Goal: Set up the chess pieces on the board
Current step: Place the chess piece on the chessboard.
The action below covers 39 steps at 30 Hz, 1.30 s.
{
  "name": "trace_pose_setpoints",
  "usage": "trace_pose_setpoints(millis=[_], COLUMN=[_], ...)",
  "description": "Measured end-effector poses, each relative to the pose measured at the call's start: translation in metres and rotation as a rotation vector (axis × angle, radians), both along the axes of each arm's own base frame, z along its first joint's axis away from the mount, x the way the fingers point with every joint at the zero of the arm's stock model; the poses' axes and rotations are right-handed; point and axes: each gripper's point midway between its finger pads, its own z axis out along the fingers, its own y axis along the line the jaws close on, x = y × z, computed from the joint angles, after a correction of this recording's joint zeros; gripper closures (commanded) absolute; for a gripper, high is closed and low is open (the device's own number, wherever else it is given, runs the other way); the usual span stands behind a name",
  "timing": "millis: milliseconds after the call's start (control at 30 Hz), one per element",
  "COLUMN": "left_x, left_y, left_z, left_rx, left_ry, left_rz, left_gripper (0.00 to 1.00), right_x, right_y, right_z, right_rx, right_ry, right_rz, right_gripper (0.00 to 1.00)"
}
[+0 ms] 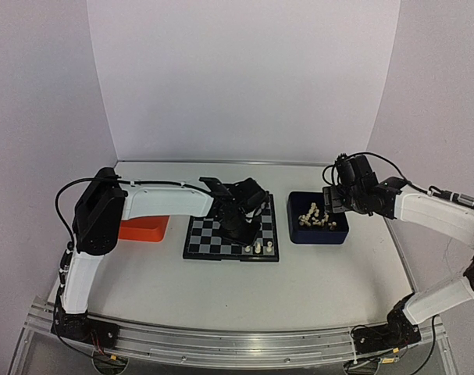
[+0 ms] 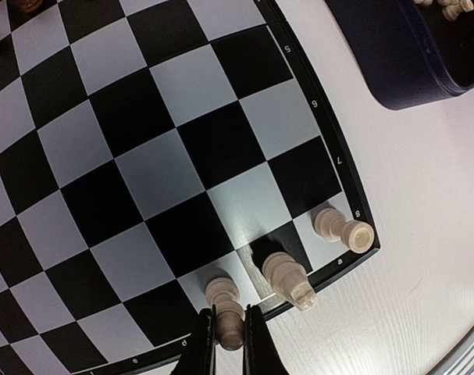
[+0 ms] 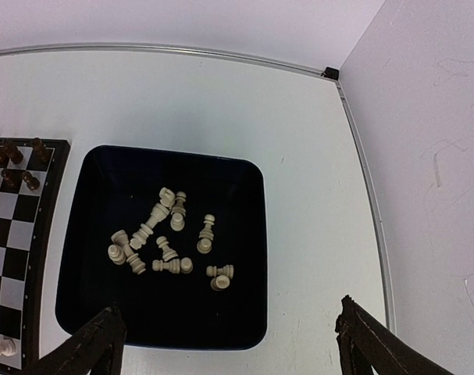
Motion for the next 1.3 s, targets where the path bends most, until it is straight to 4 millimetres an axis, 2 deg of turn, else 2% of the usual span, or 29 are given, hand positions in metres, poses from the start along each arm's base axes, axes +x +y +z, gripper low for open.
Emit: trace_pose_setpoints(millis=[333,733,1133,1300], left_x=[0.000,-0.001,-0.002,0.004], left_y=[-0.001,-0.001,-0.002,0.001], left_z=[-0.003,-0.003,-0.002,0.016], left_rx=[0.004,0.003,0.007,-0.003], left_ry=[0.005,0.008,-0.003,-0.048], left_rz=[0.000,-0.005,-0.005,0.009], left_gripper=[1.00,0.72,0.64,0.59], right_x=[-0.001,-0.003,-0.004,-0.004], right_y=[-0.003,-0.007,-0.007,-0.007], right_z=[-0.004,-0.004,-0.001,0.000], right_rx=[-0.011,-0.019,-0.014,-0.010], right_ry=[0.006,0.005,-0.001,-0.003], right_rz=[-0.009,-0.019,-0.017,-0.016], right_gripper=[0.10,0.10,0.10,0.10])
